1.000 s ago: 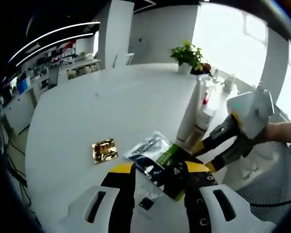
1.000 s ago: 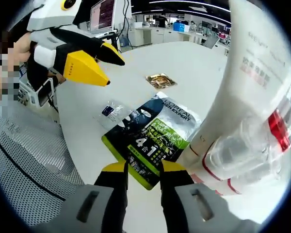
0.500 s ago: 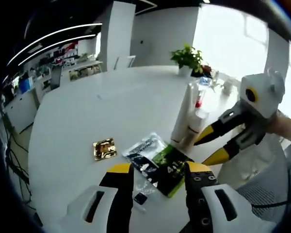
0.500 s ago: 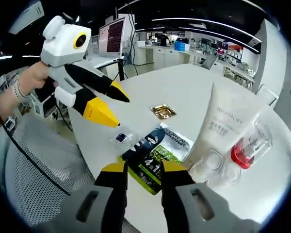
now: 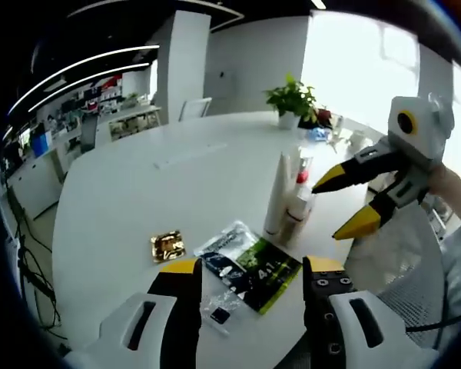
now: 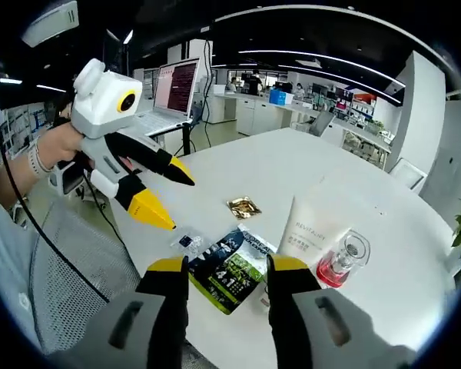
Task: Arrange the skincare products in the storage area until every visible bottle or jar stands upright without overlapping.
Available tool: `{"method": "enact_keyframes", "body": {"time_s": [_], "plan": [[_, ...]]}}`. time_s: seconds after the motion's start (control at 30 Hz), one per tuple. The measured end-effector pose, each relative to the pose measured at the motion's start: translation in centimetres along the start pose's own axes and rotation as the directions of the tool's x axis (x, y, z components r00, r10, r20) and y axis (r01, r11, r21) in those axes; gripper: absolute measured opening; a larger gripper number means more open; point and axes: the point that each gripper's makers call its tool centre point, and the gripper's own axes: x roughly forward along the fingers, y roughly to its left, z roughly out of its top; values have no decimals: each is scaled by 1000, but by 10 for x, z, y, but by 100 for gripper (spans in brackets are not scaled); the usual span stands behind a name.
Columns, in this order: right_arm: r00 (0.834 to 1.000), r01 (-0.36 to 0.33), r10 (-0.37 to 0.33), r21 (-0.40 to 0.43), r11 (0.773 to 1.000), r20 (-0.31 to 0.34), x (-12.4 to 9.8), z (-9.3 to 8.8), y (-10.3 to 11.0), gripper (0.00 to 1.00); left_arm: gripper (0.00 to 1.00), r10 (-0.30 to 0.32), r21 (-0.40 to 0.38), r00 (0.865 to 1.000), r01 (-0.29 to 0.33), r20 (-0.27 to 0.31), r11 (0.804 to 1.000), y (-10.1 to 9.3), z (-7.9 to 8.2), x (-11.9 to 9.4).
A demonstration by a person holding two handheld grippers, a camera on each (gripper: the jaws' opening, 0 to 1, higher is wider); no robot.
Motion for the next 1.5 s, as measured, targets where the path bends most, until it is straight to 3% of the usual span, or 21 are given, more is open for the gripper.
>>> {"method": "enact_keyframes", "body": {"time_s": [0.53, 1.0, 1.5], "plan": [[990, 141, -141, 26, 990, 5, -29, 4, -37, 69, 69, 51, 35, 999, -52, 17, 998, 8, 12, -21], [981, 194, -194, 12, 981, 9, -37, 4, -52, 90, 86, 99, 36, 995, -99, 8, 994, 16, 9, -29], [980, 197, -196, 3, 980, -14, -36, -4, -56, 99, 97, 107, 50, 994, -107, -2, 993, 16, -1, -36]]}}
